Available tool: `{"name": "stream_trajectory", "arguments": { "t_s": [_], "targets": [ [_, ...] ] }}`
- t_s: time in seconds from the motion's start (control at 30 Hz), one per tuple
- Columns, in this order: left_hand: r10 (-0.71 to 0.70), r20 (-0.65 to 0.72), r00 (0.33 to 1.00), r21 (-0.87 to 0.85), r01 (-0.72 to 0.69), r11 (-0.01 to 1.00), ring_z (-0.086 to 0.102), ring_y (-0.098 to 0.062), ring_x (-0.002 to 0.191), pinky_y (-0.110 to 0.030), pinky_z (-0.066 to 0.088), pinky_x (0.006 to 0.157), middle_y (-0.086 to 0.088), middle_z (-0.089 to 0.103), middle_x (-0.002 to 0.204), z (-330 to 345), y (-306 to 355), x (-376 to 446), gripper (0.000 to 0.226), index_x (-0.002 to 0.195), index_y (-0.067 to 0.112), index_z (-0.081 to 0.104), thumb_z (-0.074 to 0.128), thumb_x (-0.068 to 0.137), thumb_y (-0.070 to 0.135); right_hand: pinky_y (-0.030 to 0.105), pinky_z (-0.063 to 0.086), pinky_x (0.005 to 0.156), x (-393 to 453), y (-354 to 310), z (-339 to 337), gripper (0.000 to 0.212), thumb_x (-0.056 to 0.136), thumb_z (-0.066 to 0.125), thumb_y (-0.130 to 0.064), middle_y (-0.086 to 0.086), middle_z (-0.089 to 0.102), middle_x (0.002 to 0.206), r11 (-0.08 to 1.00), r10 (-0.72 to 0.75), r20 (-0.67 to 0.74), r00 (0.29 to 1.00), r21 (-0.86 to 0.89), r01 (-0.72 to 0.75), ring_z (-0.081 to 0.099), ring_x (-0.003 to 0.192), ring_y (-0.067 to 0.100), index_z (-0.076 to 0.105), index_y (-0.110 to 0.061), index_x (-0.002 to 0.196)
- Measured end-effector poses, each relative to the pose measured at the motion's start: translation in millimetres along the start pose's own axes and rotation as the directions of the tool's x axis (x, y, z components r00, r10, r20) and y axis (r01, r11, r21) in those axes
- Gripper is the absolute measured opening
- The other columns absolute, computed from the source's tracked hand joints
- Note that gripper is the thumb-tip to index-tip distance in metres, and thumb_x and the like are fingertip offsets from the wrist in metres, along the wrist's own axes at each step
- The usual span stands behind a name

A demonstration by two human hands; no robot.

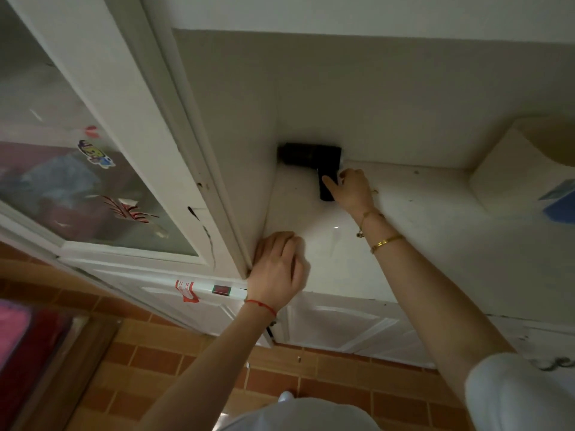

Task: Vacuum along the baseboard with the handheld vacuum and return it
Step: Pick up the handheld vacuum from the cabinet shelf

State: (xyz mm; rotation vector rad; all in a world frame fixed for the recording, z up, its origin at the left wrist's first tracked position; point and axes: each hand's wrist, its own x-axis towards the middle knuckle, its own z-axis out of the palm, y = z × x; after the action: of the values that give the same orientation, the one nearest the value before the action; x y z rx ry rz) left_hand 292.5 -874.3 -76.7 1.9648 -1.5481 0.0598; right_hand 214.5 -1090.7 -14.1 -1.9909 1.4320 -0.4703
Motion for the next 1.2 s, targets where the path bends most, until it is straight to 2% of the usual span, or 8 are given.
{"name": "stream_trajectory", "arguments": {
  "t_s": [0.1, 0.27, 0.4, 0.53, 0.67, 0.83, 1.07, 1.2],
  "targets": [
    [0.019, 0.006, 1.000, 0.006, -0.019, 1.000, 0.057, -0.029, 0.109, -0.040, 0.041, 0.097, -0.009, 0.064, 0.113, 0.3, -1.1, -0.3, 0.028, 0.108, 0.009, 0.065, 0.063, 0.080, 0.012, 0.029, 0.037, 0.061, 16.0, 1.7, 17.7, 0.059, 0.075, 0.054, -0.070, 0.013, 0.059, 0.091, 0.997, 0.062, -0.029, 0.998, 0.045, -0.060, 0.059, 0.083, 0.029, 0.049, -0.012, 0.072],
    [0.029, 0.007, 1.000, 0.009, -0.029, 1.000, 0.057, -0.030, 0.111, -0.040, 0.040, 0.101, -0.010, 0.064, 0.117, 1.3, -3.5, -0.8, 0.032, 0.112, 0.008, 0.065, 0.064, 0.080, 0.011, 0.030, 0.047, 0.080, 20.4, -15.4, 26.4, 0.060, 0.086, 0.064, -0.052, 0.014, 0.055, 0.120, 0.990, 0.129, -0.062, 0.990, 0.067, -0.125, 0.058, 0.106, 0.029, 0.059, 0.001, 0.114],
    [0.035, 0.026, 0.999, 0.012, -0.035, 0.999, 0.057, -0.031, 0.114, -0.042, 0.041, 0.103, -0.012, 0.064, 0.119, 1.5, -4.6, -0.9, 0.032, 0.114, 0.007, 0.065, 0.059, 0.083, 0.013, 0.017, 0.037, 0.042, 31.5, -13.2, 27.3, 0.039, 0.089, 0.064, -0.039, 0.000, 0.054, 0.067, 0.972, 0.162, -0.009, 0.987, 0.177, -0.158, 0.053, 0.060, 0.014, 0.052, -0.012, 0.064],
    [0.040, 0.043, 0.998, 0.018, -0.041, 0.999, 0.057, -0.032, 0.114, -0.043, 0.041, 0.103, -0.013, 0.064, 0.120, -0.1, -4.3, -0.6, 0.033, 0.115, 0.006, 0.064, 0.053, 0.085, 0.017, 0.016, 0.039, 0.045, 32.2, -20.4, 15.9, 0.027, 0.087, 0.066, -0.036, 0.000, 0.051, 0.068, 0.918, 0.207, 0.111, 0.972, 0.322, -0.233, 0.050, 0.063, 0.012, 0.056, -0.012, 0.078],
    [0.039, 0.044, 0.998, 0.017, -0.040, 0.999, 0.057, -0.032, 0.114, -0.043, 0.041, 0.103, -0.013, 0.064, 0.120, -1.2, -3.0, -0.7, 0.035, 0.115, 0.006, 0.064, 0.050, 0.085, 0.018, 0.026, 0.052, 0.054, 25.1, -22.6, 5.5, 0.017, 0.084, 0.069, -0.017, 0.009, 0.061, 0.080, 0.668, 0.262, 0.326, 0.908, 0.618, -0.415, 0.060, 0.064, 0.017, 0.061, -0.003, 0.090],
    [0.051, 0.025, 0.998, 0.009, -0.051, 0.999, 0.057, -0.032, 0.109, -0.040, 0.041, 0.099, -0.013, 0.064, 0.115, -5.1, 0.2, -0.7, 0.033, 0.111, 0.006, 0.064, 0.048, 0.085, 0.017, 0.027, 0.055, 0.060, 8.8, -14.7, -6.8, 0.018, 0.086, 0.066, -0.005, 0.010, 0.064, 0.083, 0.320, 0.094, 0.444, 0.891, 0.834, -0.450, 0.064, 0.067, 0.017, 0.059, -0.003, 0.104],
    [0.009, 0.052, 0.999, 0.011, -0.009, 1.000, 0.057, -0.033, 0.106, -0.039, 0.039, 0.097, -0.012, 0.063, 0.115, -6.6, 0.4, -1.1, 0.034, 0.109, 0.007, 0.064, 0.045, 0.083, 0.020, 0.023, 0.044, 0.058, -30.8, -12.2, -30.4, 0.027, 0.092, 0.061, -0.037, 0.003, 0.057, 0.073, 0.118, -0.090, 0.417, 0.904, 0.906, -0.406, 0.053, 0.061, 0.013, 0.059, -0.011, 0.095],
    [-0.012, 0.088, 0.996, 0.011, 0.011, 1.000, 0.054, -0.033, 0.105, -0.039, 0.038, 0.096, -0.013, 0.062, 0.115, -8.0, 0.6, -1.4, 0.036, 0.109, 0.007, 0.062, 0.043, 0.084, 0.023, 0.024, 0.042, 0.066, -70.7, -7.3, -51.3, 0.022, 0.092, 0.063, -0.028, 0.005, 0.058, 0.078, 0.077, -0.129, 0.403, 0.906, 0.915, -0.396, 0.054, 0.065, 0.015, 0.059, -0.008, 0.101]
  ]
}}
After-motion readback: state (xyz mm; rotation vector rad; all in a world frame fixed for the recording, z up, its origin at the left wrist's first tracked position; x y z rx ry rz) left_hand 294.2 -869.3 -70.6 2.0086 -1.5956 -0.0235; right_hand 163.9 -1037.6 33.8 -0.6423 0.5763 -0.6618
